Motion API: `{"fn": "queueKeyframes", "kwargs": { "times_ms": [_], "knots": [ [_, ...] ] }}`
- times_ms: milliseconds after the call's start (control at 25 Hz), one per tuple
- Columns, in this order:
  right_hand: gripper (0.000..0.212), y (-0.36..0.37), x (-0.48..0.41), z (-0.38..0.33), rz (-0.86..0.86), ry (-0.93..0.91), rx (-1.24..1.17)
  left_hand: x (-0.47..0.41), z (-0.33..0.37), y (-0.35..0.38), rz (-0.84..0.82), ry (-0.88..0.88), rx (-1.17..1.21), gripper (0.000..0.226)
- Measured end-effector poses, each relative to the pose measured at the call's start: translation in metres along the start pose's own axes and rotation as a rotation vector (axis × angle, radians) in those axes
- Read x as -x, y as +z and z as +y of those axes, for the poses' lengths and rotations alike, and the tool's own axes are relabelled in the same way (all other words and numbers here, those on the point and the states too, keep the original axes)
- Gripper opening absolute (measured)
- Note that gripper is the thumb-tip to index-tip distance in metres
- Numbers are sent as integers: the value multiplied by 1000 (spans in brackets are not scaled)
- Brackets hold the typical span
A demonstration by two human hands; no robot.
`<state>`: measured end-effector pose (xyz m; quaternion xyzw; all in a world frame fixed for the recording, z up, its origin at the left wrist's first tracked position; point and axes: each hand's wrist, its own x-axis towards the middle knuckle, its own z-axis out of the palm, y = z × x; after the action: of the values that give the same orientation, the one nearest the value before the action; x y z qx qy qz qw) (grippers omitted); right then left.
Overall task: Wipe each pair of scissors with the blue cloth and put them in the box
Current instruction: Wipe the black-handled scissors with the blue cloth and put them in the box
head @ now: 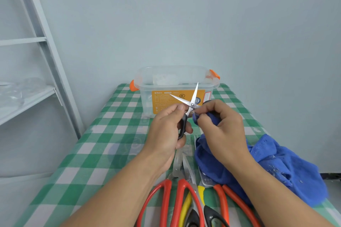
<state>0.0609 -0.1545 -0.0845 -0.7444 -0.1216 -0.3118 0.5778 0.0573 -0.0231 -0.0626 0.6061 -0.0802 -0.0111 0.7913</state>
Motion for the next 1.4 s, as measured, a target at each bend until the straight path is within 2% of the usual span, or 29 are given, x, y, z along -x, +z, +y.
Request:
{"fn": "queueKeyframes", "kwargs": {
  "times_ms": [120, 280, 360, 560, 680, 760, 840, 920, 1120, 1280, 1400],
  "knots": [
    [10, 1, -1, 0, 55, -66, 26, 0, 0, -1, -5, -3, 23, 24],
    [15, 7, 1, 9, -25, -257, 218, 0, -2, -1, -34, 3, 20, 26],
    [19, 10, 2, 12, -38, -313, 240, 1, -2, -2, -16, 9, 4, 26],
    [19, 5, 1, 6, -75, -217, -47, 0, 0, 0, -15, 7, 58, 25],
    [20, 5, 0, 9, -72, -217, -72, 0, -1, 0, -14, -20, 96, 24],
    [20, 7, 0, 13, -39, -306, 47, -1, -1, -1, -17, -27, 104, 24],
    [19, 8, -2, 20, 6, -470, 278, -1, 0, -1, -16, -18, 108, 24],
    [23, 8, -3, 22, 70, -556, 445, 0, 2, 0, -14, -15, 114, 23],
    [20, 8, -3, 22, 145, -493, 431, 0, 3, 2, -6, -20, 140, 21],
    [21, 9, 0, 18, -12, -348, 136, -1, 3, -1, -4, -3, 124, 23],
    [20, 6, -1, 13, -75, -297, 77, -1, 3, -3, -12, -3, 81, 23]
  ]
}}
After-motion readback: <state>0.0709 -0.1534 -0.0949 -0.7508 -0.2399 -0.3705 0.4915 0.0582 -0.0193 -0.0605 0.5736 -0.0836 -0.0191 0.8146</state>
